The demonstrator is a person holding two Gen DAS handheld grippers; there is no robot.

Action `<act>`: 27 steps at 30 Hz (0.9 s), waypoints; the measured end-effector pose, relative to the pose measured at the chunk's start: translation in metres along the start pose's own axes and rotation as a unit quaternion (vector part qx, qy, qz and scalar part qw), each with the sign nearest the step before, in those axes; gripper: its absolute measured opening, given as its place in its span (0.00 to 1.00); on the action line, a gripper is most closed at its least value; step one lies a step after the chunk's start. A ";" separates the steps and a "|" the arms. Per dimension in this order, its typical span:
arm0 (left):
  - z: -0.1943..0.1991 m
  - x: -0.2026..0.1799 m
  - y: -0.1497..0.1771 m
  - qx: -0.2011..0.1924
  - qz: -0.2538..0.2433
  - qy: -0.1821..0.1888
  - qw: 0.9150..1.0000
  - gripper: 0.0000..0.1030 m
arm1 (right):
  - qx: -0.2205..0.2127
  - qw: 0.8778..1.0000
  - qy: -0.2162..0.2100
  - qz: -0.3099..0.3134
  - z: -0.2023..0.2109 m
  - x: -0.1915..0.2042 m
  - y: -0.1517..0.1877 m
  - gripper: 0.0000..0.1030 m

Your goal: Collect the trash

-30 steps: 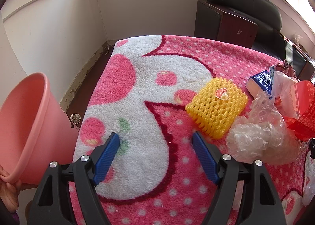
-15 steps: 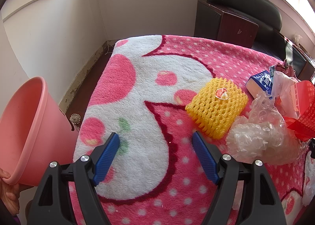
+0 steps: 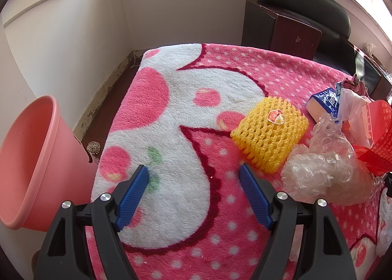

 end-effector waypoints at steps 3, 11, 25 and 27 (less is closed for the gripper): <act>0.001 0.000 0.000 0.000 0.000 0.000 1.000 0.73 | 0.000 1.000 0.000 0.000 0.000 0.000 0.000 0.97; 0.000 -0.001 0.000 0.000 -0.001 -0.001 1.000 0.73 | 0.000 1.000 0.001 0.000 0.000 0.000 0.000 0.97; 0.024 -0.001 -0.002 -0.026 0.006 -0.010 1.000 0.65 | -0.109 0.994 0.020 0.014 0.075 0.005 -0.022 0.97; 0.039 -0.001 -0.008 -0.047 0.016 -0.004 0.999 0.62 | -0.133 0.991 0.018 0.017 0.093 0.011 -0.028 0.97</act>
Point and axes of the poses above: each gripper's, at about its wrist camera, not at the fingertips, and z roughly against the way its jaws point, x to its left, y to its underside, the point moved 6 cm from there along -z, roughly the way its jaws point, and after that the axes turned 4 degrees about -x, right-handed, at the moved point
